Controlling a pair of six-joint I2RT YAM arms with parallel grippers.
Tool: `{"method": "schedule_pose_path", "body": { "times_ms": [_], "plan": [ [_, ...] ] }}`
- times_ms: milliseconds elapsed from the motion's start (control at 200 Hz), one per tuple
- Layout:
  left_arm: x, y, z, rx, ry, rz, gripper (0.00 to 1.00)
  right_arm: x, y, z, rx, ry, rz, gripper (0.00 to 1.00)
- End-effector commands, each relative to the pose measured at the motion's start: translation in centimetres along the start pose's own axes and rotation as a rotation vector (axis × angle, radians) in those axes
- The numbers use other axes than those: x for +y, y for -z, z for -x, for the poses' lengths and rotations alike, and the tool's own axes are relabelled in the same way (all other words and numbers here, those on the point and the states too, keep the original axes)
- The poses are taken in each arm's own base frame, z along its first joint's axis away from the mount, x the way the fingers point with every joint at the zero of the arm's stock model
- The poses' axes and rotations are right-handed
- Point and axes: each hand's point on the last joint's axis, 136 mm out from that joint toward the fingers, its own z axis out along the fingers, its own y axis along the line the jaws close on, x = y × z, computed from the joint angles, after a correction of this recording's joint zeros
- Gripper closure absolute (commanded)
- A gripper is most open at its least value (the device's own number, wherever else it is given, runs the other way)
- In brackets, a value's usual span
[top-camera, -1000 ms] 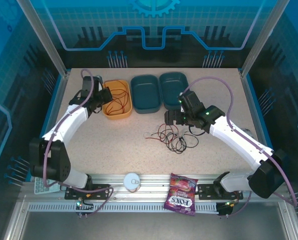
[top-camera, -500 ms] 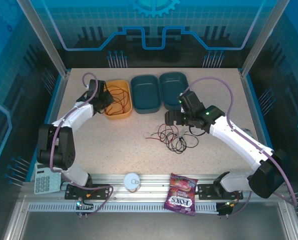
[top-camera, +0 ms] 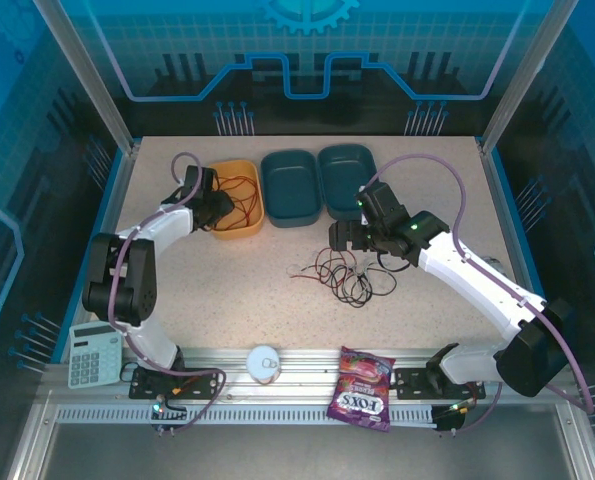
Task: Untangle the cables
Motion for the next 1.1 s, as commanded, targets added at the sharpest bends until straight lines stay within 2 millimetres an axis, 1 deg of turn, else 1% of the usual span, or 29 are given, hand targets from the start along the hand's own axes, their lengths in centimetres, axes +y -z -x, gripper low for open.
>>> {"method": "schedule_pose_path", "body": {
  "times_ms": [0,190,270,375,425,515,670,755,861,931,996,1046,1096],
  "plan": [
    [-1.9,2.5,1.4,-0.042,-0.009,-0.088,0.54,-0.5,0.1,0.1,-0.002,-0.027,-0.005,0.00],
    [-3.5,6.2,2.1,-0.083,-0.048,-0.150,0.37,-0.9,-0.1,0.0,0.004,-0.034,-0.033,0.00],
    [-4.8,8.0,1.7,-0.088,-0.083,-0.191,0.28,-1.4,-0.3,-0.2,0.010,-0.039,-0.064,0.00],
    [-7.1,9.9,0.2,-0.092,-0.162,-0.263,0.14,-2.2,-0.4,-0.5,0.016,-0.048,-0.106,0.00],
    [-8.3,10.6,-1.1,-0.081,-0.216,-0.296,0.12,-2.7,-0.6,-0.7,0.017,-0.056,-0.126,0.00],
    [-10.4,11.4,-4.1,-0.051,-0.314,-0.356,0.07,-3.5,-0.7,-1.0,0.017,-0.081,-0.153,0.00],
    [-13.2,11.6,-9.3,0.032,-0.398,-0.437,0.04,-5.6,-0.9,-1.5,0.014,-0.140,-0.216,0.00],
    [-14.7,11.1,-12.0,0.081,-0.442,-0.457,0.05,-7.2,-0.9,-1.9,0.013,-0.187,-0.251,0.00],
    [-16.6,10.2,-15.3,0.139,-0.487,-0.470,0.11,-8.8,-0.9,-2.3,0.004,-0.247,-0.273,0.00],
    [-17.9,9.6,-17.4,0.181,-0.513,-0.485,0.13,-9.8,-0.8,-2.7,-0.005,-0.282,-0.290,0.00],
    [-18.6,8.8,-19.2,0.211,-0.538,-0.480,0.14,-10.4,-0.6,-2.9,-0.017,-0.298,-0.307,0.00],
    [-19.0,8.2,-20.6,0.240,-0.556,-0.473,0.18,-10.9,-0.6,-3.2,-0.029,-0.309,-0.319,0.00],
    [-19.3,7.6,-21.7,0.264,-0.572,-0.466,0.19,-11.2,-0.7,-3.4,-0.037,-0.315,-0.318,0.00]
  ]
}}
